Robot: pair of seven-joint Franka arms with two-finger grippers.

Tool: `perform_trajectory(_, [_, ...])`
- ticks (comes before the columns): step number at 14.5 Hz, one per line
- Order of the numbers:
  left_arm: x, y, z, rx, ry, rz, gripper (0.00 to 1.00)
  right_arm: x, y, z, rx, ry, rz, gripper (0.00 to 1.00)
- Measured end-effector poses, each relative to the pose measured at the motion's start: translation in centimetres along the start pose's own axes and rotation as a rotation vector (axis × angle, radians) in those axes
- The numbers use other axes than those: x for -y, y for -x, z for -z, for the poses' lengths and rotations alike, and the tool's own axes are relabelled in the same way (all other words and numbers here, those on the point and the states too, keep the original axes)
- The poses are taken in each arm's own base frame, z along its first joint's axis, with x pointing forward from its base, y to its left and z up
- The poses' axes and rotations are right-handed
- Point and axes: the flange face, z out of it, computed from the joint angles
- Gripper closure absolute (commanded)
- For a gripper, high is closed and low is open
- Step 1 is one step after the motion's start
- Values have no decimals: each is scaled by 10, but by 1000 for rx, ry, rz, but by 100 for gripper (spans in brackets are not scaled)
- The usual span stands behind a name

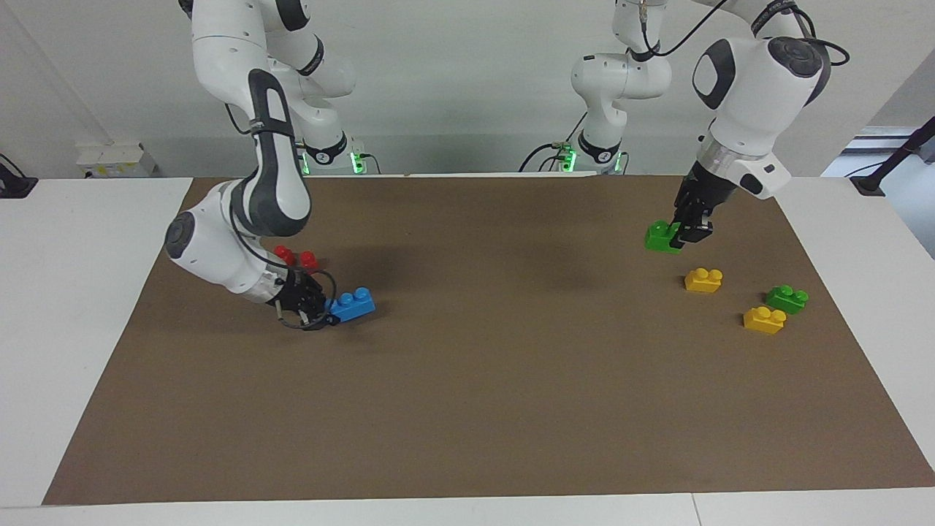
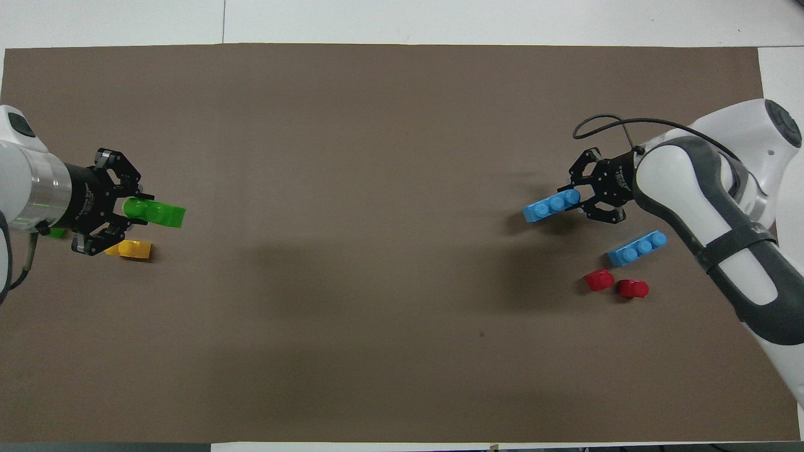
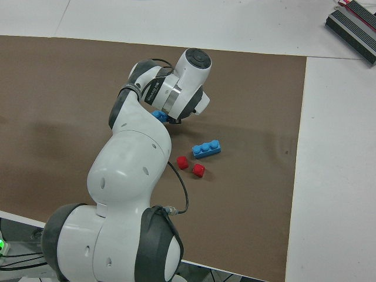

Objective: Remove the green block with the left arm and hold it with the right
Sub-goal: 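Lower the green brick with the left gripper while the right lowers blue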

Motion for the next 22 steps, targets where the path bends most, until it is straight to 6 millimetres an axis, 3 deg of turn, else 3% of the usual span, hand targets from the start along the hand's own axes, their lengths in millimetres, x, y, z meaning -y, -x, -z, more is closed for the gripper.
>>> perform_trajectory(2, [-2,-14,-14,0,-8,-36,100,-16,-29,13,5,8,-8,100])
perform_trajectory(6, [-21,-45,-73,-11,-1,-65,100,-36,-61,25,10,-2,-51,100])
perform_trajectory(10, [-29,-79,-119,-29,17,-67,100,-42,-67,22,7,-4,-65,100])
perform_trajectory(14, [-37,-90,-156,-42,30,-89,100,-40,-69,18,-13,-22,-66,100])
perform_trajectory(18, [-41,-101,-197,-52,35,-87,100,-34,-69,1,-25,-25,-60,100])
perform_trajectory(19, [-41,-103,-204,-54,37,-86,100,-32,-67,-2,-28,-26,-56,98])
perform_trajectory(20, [-42,-103,-205,-56,39,-87,100,-30,-64,-4,-28,-23,-51,60])
perform_trajectory(21, [-42,-104,-205,-56,40,-88,47,-29,-62,-5,-28,-22,-47,19])
perform_trajectory(22, [-42,-104,-205,-57,41,-93,0,-29,-62,-5,-29,-23,-47,8])
